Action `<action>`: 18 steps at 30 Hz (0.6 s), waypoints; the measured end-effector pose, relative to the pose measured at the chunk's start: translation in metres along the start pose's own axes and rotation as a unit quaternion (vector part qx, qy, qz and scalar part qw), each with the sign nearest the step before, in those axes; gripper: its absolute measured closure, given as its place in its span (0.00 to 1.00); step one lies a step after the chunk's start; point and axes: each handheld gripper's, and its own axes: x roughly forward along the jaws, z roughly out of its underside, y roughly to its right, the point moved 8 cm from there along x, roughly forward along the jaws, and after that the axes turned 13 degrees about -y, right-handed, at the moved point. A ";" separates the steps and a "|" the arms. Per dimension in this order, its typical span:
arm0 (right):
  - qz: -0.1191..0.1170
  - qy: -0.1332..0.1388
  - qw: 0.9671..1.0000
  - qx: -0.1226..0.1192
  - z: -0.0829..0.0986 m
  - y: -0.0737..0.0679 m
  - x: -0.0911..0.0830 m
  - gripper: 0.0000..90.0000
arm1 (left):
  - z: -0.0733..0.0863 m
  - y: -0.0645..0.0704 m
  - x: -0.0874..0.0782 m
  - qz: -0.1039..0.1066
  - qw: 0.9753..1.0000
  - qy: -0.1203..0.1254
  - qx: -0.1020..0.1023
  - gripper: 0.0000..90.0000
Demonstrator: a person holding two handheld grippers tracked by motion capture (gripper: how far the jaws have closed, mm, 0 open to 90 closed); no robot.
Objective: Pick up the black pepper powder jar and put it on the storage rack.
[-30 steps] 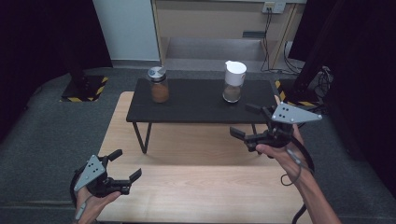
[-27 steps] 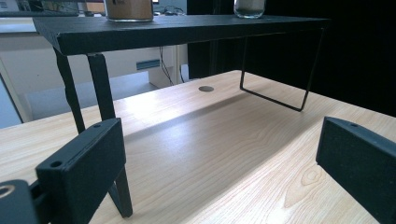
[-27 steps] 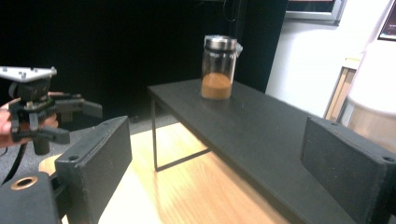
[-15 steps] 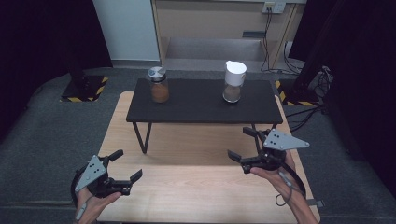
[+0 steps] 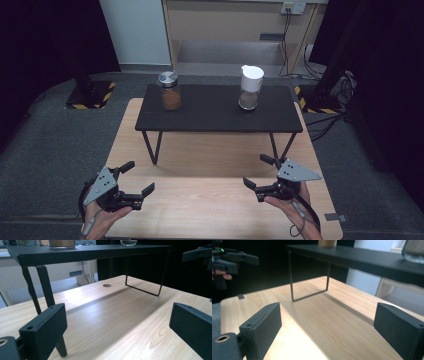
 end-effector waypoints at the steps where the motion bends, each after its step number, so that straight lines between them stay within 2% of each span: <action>1: 0.003 -0.002 1.000 0.000 0.003 -0.001 0.000 0.09 | 0.000 0.000 0.001 0.000 1.000 0.000 0.000 0.00; 5: 0.005 -0.010 1.000 0.007 0.015 -0.004 0.001 0.08 | 0.001 -0.001 0.004 0.007 1.000 -0.001 -0.001 0.00; 11: 0.009 -0.014 1.000 0.007 0.023 -0.008 0.002 0.07 | 0.002 0.001 0.008 0.004 1.000 -0.008 0.002 0.02; 18: 0.015 -0.014 1.000 0.024 0.030 -0.005 0.000 0.06 | 0.003 0.002 0.013 0.000 1.000 -0.011 -0.004 0.02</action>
